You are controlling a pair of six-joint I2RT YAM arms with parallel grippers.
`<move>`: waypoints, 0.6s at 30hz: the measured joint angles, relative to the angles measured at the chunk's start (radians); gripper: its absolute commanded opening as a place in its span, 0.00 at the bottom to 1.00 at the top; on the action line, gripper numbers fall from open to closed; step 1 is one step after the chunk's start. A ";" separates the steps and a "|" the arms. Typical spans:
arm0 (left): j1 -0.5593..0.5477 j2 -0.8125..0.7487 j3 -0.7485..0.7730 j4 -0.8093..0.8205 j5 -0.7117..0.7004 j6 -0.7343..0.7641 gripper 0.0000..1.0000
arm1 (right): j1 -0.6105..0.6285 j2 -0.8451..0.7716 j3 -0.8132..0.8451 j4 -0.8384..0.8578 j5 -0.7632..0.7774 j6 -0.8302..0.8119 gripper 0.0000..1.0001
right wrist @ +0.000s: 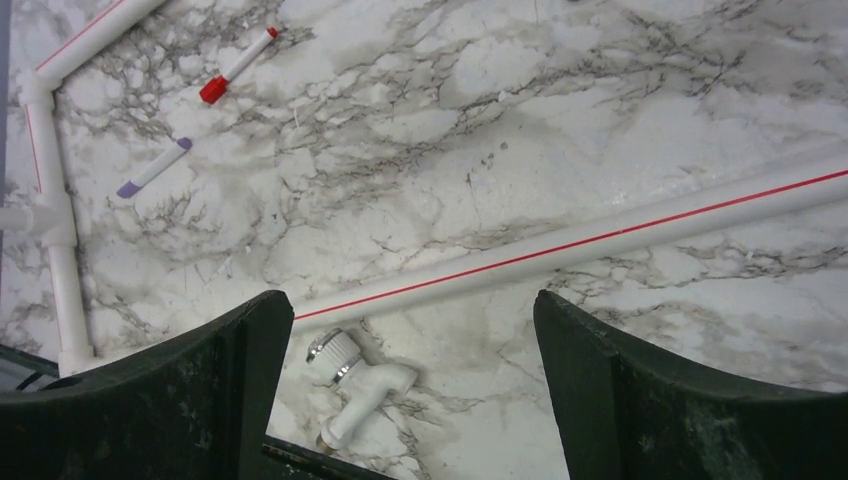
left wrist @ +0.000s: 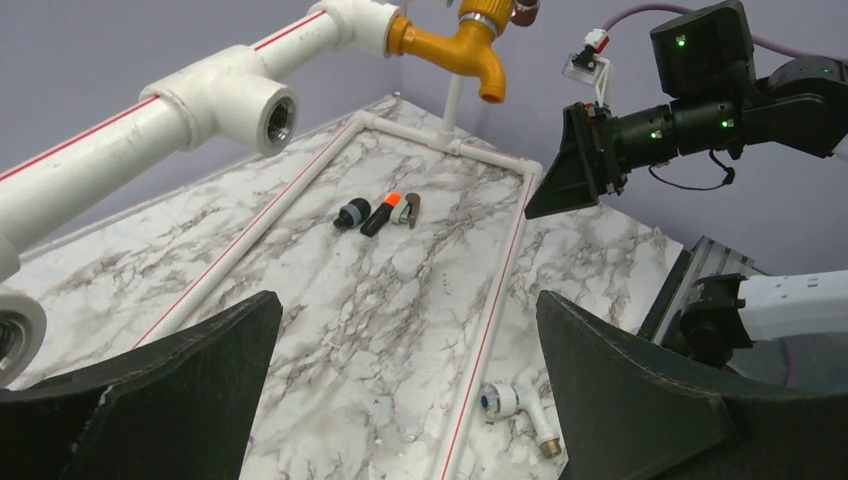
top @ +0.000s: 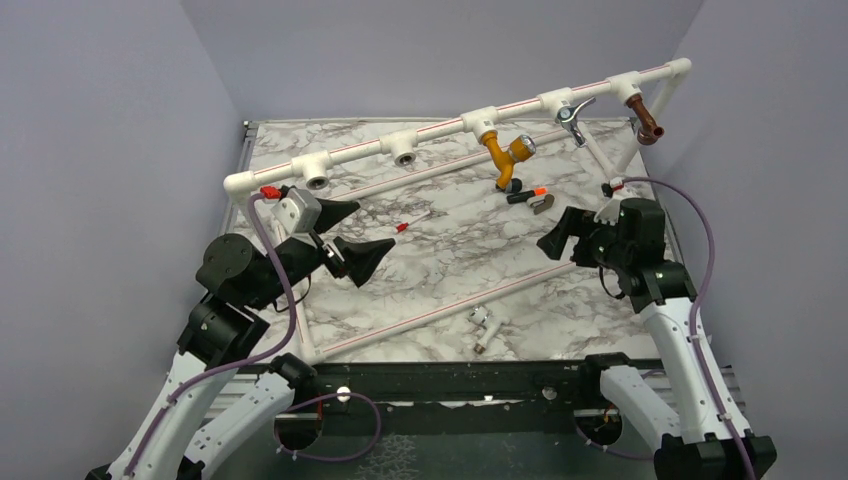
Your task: Install the water faucets
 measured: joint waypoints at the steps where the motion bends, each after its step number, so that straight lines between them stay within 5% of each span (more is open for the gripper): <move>1: 0.000 0.000 0.001 -0.014 -0.007 0.000 0.99 | 0.000 0.006 -0.010 0.000 -0.008 0.003 0.92; 7: 0.000 0.000 0.001 -0.101 -0.049 -0.002 0.99 | 0.052 0.044 -0.051 -0.012 -0.022 0.041 0.89; 18: 0.000 0.001 0.001 -0.220 -0.098 -0.019 0.99 | 0.391 0.111 -0.135 -0.008 0.088 0.192 0.84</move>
